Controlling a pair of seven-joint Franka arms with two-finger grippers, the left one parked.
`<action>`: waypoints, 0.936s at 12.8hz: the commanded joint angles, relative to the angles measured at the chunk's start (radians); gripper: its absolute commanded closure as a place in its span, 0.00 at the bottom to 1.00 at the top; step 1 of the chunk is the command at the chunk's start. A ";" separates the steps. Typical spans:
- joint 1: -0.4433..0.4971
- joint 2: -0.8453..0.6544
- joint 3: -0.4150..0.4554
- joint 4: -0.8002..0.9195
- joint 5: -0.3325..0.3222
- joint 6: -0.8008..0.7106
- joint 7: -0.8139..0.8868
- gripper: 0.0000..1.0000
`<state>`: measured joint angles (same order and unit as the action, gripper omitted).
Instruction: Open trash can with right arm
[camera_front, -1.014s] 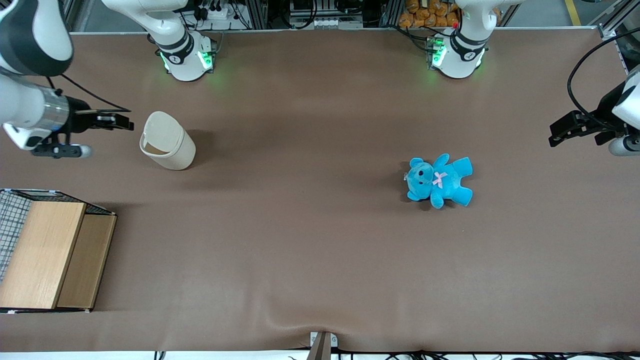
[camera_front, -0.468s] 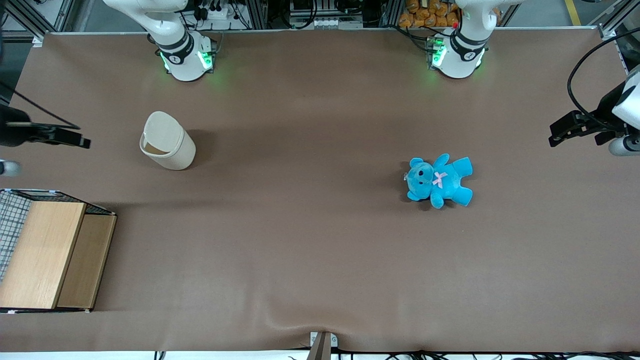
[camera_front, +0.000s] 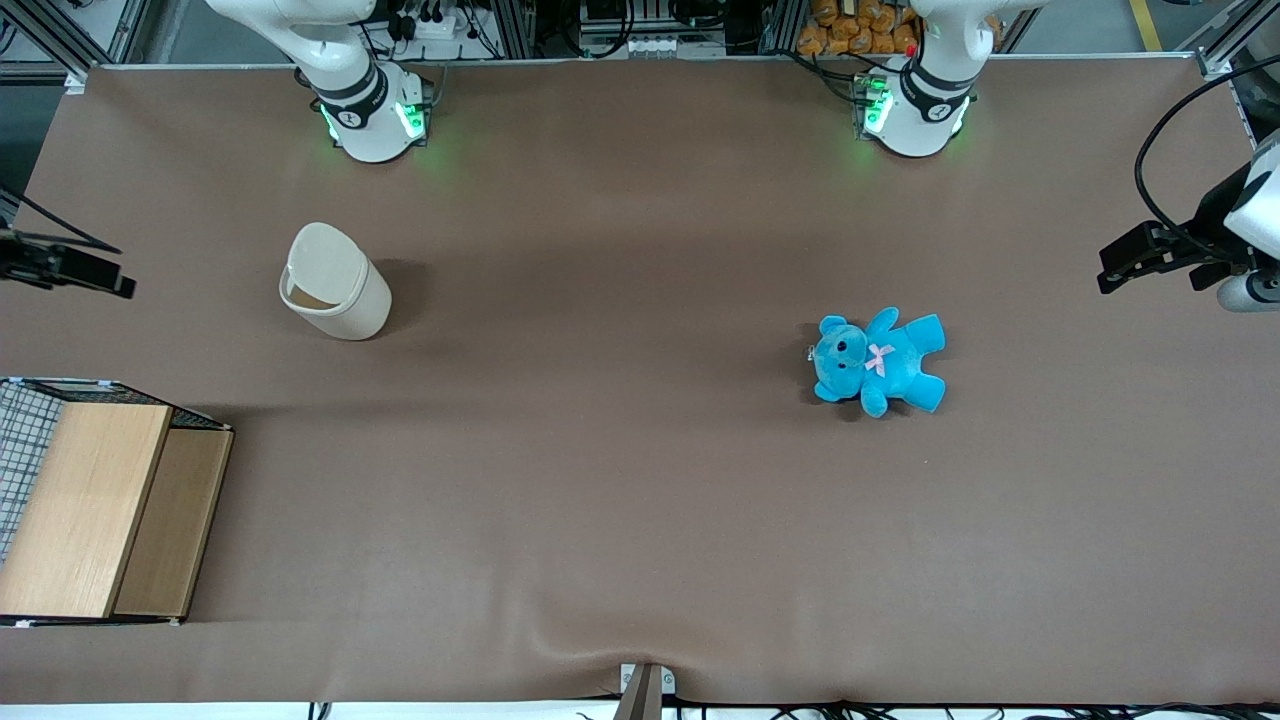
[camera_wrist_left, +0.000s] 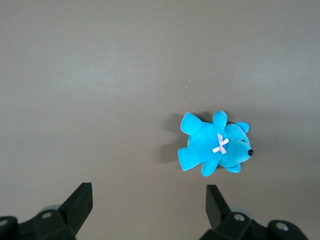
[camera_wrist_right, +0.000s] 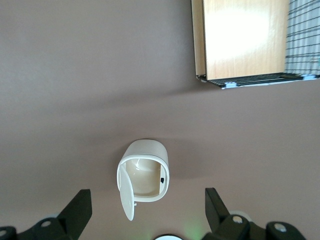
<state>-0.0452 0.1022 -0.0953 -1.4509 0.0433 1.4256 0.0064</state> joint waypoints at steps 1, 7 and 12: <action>0.001 -0.116 0.002 -0.052 -0.019 0.001 -0.005 0.00; -0.002 -0.177 0.002 -0.106 -0.056 0.051 -0.003 0.00; -0.002 -0.160 0.002 -0.080 -0.056 0.130 -0.019 0.00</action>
<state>-0.0453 -0.0491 -0.0976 -1.5320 0.0106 1.5402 0.0043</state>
